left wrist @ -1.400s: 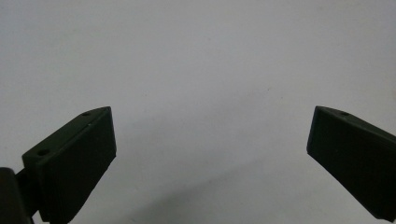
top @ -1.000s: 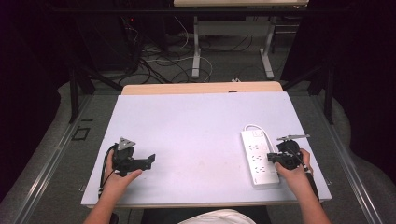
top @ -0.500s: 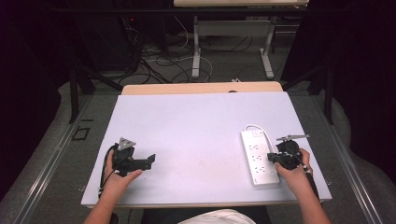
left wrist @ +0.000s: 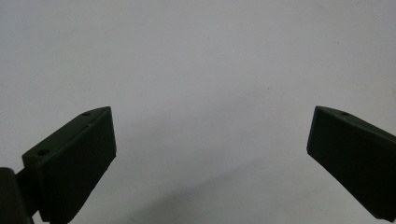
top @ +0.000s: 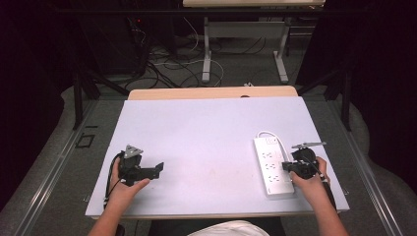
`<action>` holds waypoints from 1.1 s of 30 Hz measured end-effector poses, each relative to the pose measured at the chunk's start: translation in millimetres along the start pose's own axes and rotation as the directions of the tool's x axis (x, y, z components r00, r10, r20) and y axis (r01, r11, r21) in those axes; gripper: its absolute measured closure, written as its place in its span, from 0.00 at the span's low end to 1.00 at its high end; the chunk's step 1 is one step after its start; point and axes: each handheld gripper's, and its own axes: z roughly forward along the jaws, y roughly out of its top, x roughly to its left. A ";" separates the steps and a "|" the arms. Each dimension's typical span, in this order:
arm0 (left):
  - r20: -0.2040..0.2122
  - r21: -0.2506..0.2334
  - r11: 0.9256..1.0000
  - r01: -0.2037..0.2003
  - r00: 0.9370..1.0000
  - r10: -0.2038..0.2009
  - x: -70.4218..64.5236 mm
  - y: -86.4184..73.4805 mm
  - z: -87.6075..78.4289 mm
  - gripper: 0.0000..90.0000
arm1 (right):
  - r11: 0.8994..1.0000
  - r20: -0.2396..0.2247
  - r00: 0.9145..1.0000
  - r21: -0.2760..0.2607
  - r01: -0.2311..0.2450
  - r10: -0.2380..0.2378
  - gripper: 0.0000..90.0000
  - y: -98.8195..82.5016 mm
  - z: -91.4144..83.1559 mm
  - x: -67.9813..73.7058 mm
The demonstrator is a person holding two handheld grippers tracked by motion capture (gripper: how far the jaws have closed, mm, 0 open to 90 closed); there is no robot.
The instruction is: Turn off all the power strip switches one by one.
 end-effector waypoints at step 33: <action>0.001 0.000 1.000 0.007 1.000 -0.007 2.0 0.6 2.0 0.02 | 1.000 0.008 1.000 -0.025 0.009 -0.009 0.99 0.4 -4.4 7.1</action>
